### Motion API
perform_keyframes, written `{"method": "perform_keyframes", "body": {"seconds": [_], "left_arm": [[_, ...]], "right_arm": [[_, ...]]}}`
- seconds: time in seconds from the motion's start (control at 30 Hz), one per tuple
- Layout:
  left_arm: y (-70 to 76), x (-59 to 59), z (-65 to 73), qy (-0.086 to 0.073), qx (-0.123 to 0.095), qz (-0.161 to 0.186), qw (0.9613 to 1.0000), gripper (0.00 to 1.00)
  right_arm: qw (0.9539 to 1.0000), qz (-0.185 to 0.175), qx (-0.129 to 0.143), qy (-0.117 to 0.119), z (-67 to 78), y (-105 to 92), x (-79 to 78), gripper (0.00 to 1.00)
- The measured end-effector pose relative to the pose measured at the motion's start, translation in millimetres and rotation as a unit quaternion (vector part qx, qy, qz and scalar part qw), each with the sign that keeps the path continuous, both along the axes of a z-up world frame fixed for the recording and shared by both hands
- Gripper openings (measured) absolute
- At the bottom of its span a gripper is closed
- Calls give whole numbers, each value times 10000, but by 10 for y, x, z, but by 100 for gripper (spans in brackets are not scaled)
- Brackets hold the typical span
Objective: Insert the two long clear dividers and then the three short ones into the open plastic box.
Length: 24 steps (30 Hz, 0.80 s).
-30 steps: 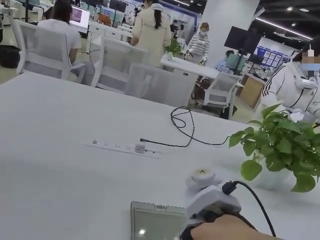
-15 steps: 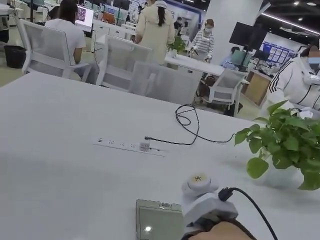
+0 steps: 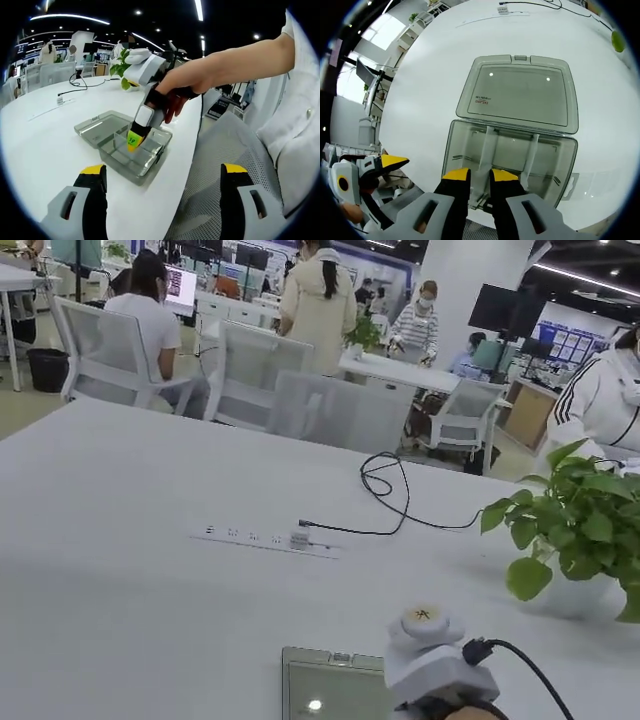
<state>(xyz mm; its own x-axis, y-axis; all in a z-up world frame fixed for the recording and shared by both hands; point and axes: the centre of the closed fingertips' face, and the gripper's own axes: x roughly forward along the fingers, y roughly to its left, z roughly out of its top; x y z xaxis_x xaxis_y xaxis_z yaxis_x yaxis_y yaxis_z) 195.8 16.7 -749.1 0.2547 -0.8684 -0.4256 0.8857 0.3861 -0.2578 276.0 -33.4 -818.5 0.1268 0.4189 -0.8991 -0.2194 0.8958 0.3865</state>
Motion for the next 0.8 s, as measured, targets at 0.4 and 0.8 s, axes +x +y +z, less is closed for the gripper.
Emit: {"method": "perform_keyframes", "body": {"seconds": [0.4,0.8], "left_arm": [[39,-15,107,7,171,296,9994,95],[41,-61,244,-35,241,654,9976,95]], "right_arm": [[9954,182,735,-582,347,-64,43,28],[9819,858,1253,-1129,741,-171,-37,39]]}}
